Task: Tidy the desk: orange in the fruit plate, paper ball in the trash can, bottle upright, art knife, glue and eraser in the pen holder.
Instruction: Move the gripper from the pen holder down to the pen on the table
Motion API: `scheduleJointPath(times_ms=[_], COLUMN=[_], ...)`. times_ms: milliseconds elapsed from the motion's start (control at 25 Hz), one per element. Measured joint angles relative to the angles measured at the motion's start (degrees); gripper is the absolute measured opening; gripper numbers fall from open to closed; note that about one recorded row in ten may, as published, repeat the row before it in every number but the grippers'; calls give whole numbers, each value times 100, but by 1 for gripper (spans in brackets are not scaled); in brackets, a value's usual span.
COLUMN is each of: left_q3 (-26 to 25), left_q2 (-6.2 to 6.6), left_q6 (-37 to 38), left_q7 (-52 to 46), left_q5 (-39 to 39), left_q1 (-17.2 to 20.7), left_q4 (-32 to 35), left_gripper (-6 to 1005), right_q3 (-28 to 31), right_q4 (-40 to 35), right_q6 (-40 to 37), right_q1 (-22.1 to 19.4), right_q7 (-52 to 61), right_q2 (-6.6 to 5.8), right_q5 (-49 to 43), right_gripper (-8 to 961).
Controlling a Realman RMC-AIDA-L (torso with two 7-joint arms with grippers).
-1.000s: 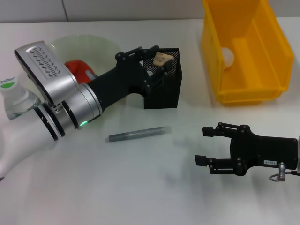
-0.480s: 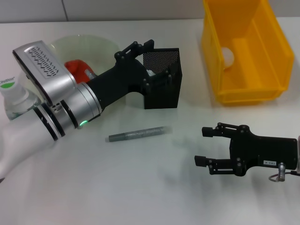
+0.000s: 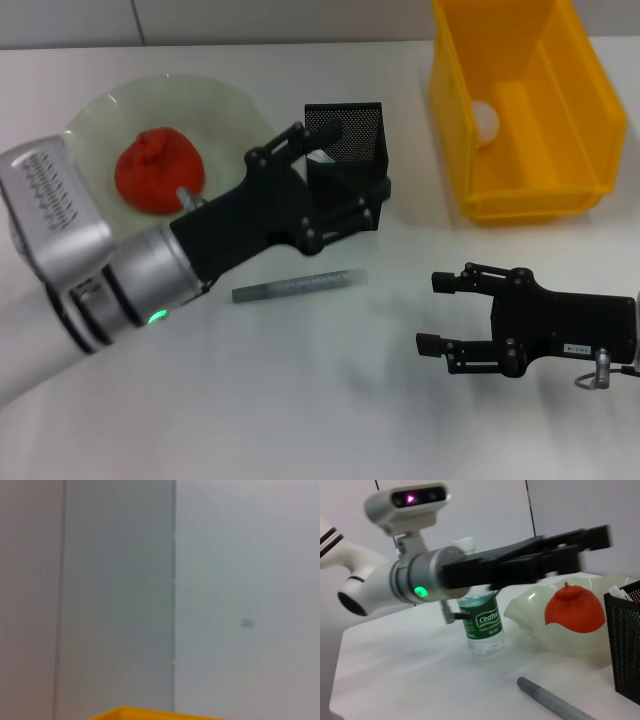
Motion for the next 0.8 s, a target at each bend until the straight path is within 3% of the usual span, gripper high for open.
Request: scheduleJointPath(times_ms=[80,200,240,360,400,440,480,520,640,800], left_q3=[16,17,19,19,24,24,31,31,37,36], left_q2=[23,32,34,34,50,50,72,72,115,198], left_q6=[444,607,744,744,824,824,971,971,1417,1612], left_q7=[-111,-244,-557,-557,-845,-845,-1210,-1210,-1998,-2260], left_q5=[372,565,829,829,1047,1047,1292,1292,1811,1986], left_q1=[306,477,744,744,993,993,1336,1336,1882,2111], left_q4=[164,338,668,668,942,942,1377,1377,2346,2675], left_gripper=[813,812,812,812,812,812,812,812,812,813], right_q3=[1,3,2,2,2,2,2,2,1,2], right_q4=[0,1,1,0,0,0,-1,-1,-1,11], right_q6=[0,0,0,0,0,0,0,1,2,21], right_q1=[13,36,48,63,67,71,77,81,90,113], right_q7=[-36,-67,-69,-70,-71,-71,-72,-72,-74,-74], right_q2=[0,5,7,9,9,9,9,11,34,74], right_q5=[6,13,15,23,25,28,33,38,45,85], right_gripper=[824,824,824,824,824,824,824,823,823,823])
